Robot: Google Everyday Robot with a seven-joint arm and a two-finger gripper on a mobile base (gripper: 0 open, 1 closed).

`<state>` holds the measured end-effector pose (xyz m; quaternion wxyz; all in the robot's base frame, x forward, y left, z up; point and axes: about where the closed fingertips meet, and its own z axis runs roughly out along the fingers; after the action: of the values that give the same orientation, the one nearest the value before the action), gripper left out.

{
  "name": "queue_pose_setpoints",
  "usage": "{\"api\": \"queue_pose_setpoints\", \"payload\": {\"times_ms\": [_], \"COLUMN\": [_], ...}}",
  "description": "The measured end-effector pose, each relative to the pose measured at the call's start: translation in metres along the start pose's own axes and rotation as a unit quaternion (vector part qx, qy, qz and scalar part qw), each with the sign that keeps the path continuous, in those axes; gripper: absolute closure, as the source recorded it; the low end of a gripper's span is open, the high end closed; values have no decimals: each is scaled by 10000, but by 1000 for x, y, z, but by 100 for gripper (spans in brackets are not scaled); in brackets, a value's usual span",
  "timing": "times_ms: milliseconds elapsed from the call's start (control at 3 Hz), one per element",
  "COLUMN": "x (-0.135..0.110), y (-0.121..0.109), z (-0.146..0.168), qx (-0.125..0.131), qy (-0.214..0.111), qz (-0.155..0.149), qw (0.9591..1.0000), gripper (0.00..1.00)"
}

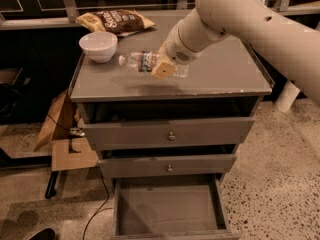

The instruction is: Pick water bottle from bottom drawer and place on counter

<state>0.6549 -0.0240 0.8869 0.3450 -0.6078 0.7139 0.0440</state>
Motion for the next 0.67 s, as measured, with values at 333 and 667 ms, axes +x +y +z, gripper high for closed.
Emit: {"api": "queue_pose_setpoints", "payload": {"times_ms": [333, 667], "x": [-3, 3], "y": [-11, -19], "z": [16, 29], "qx": [69, 75], "qy": [-126, -139], "qz": [-80, -63], "qw": [9999, 9999], "gripper": [100, 100]}}
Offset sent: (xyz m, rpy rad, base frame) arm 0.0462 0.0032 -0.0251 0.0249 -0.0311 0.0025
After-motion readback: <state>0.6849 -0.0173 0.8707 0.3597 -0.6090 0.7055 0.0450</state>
